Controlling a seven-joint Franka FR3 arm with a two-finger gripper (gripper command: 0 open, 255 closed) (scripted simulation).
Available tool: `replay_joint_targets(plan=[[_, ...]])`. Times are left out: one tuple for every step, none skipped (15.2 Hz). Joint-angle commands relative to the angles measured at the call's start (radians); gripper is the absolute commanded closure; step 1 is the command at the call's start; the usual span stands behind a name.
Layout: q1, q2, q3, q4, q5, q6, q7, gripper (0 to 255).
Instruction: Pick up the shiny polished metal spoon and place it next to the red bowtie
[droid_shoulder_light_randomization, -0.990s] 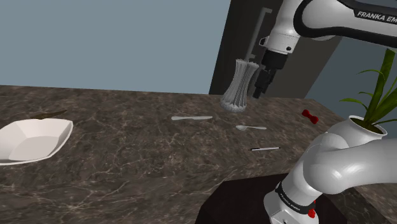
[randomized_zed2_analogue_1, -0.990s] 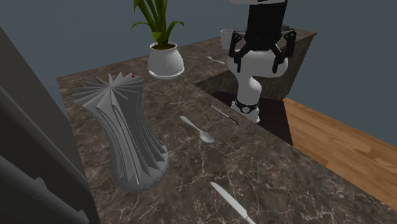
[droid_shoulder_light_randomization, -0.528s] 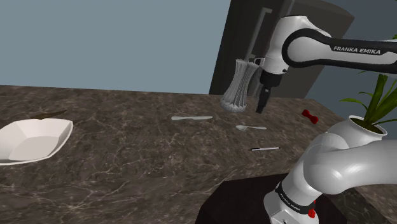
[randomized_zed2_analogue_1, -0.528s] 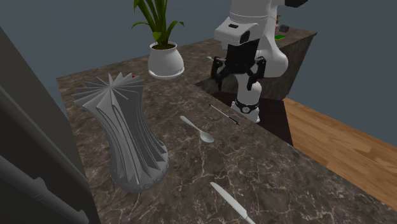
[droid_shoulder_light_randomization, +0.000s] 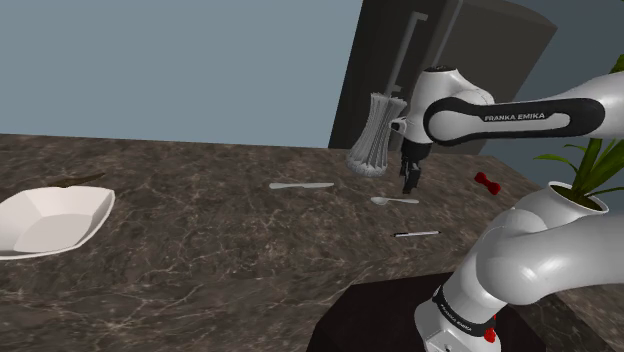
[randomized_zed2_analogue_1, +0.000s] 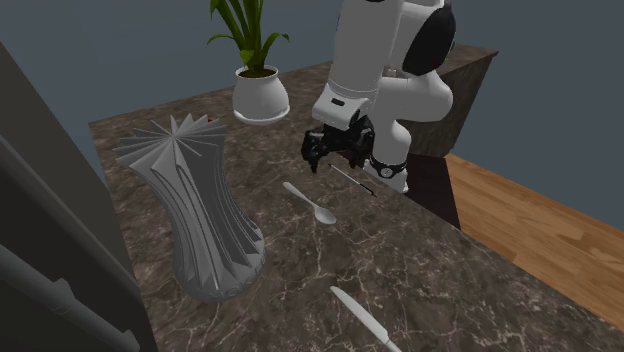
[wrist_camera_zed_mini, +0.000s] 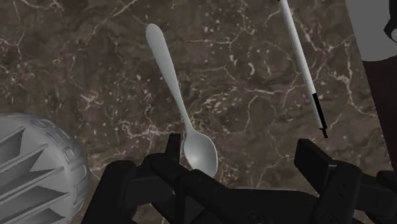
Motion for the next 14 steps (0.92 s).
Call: replay_joint_targets(plan=[[-0.011,0.029,-0.034,-0.026,-0.063,0.065,-0.062,0],[-0.016,0.054,-0.053,-0.035,-0.094,0.103,-0.089,0],[-0.021,0.081,-0.072,-0.042,-0.125,0.143,-0.116,0],[-0.026,0.111,-0.091,-0.048,-0.157,0.184,-0.141,0],[-0.032,0.143,-0.11,-0.051,-0.188,0.226,-0.165,0],[-0.036,0.171,-0.125,-0.053,-0.213,0.261,-0.184,0],[-0.039,0.182,-0.131,-0.059,-0.22,0.278,-0.182,0],[-0.041,0.193,-0.137,-0.065,-0.227,0.296,-0.18,0],[-0.044,0.205,-0.143,-0.07,-0.234,0.314,-0.177,0],[-0.047,0.217,-0.149,-0.076,-0.241,0.332,-0.175,0],[-0.05,0.229,-0.155,-0.081,-0.248,0.35,-0.173,0],[-0.053,0.243,-0.161,-0.086,-0.256,0.369,-0.17,0],[-0.055,0.256,-0.167,-0.09,-0.263,0.388,-0.167,0],[-0.057,0.264,-0.171,-0.093,-0.267,0.399,-0.166,0]])
